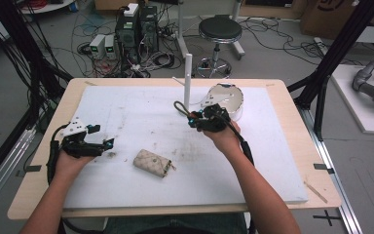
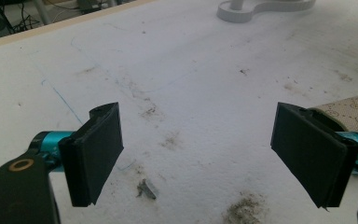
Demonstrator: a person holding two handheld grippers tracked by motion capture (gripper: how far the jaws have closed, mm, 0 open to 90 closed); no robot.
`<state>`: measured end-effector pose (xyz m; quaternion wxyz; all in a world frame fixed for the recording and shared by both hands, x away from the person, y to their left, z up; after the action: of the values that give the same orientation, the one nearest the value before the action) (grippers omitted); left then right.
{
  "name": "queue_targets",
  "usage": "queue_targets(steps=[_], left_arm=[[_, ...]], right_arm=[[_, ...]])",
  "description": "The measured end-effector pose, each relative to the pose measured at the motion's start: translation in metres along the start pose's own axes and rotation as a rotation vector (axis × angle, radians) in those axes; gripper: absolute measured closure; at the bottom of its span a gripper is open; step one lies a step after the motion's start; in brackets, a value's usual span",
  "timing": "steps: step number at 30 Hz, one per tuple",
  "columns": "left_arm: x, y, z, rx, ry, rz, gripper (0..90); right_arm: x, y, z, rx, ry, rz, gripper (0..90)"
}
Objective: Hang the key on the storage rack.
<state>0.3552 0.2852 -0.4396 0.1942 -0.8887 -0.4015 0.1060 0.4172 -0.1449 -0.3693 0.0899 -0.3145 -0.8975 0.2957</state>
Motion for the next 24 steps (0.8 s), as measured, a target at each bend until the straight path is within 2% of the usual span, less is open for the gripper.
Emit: queue_targets(steps=[2,3,8,18,19,24], left_arm=[[0.000,0.000,0.000,0.002,-0.001,-0.001,16.5],[0.000,0.000,0.000,0.004,0.002,-0.002,16.5],[0.000,0.000,0.000,0.003,-0.001,-0.001,16.5],[0.000,0.000,0.000,0.007,0.000,0.000,16.5],[0.000,0.000,0.000,0.007,-0.001,-0.001,16.5],[0.001,0.000,0.000,0.007,-0.002,0.000,16.5]], right_arm=[[-0.005,-0.014,-0.012,-0.038,-0.005,0.014,70.5],[-0.005,-0.014,-0.012,-0.038,-0.005,0.014,70.5],[-0.013,-0.036,-0.030,-0.087,-0.009,0.048,70.4],[-0.016,-0.046,-0.050,-0.105,-0.037,0.080,70.4],[-0.018,-0.047,-0.053,-0.119,-0.039,0.087,70.4],[-0.021,-0.048,-0.058,-0.113,-0.045,0.103,70.4]])
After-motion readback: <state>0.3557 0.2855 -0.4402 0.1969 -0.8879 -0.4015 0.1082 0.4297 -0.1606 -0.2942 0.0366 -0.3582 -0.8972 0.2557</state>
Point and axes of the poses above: each handheld gripper's, and its own axes: y roughly forward along the jaws, z roughly out of its underside, x roughly to its left, the point moved 1 cm from there along y, roughly forward along the jaws
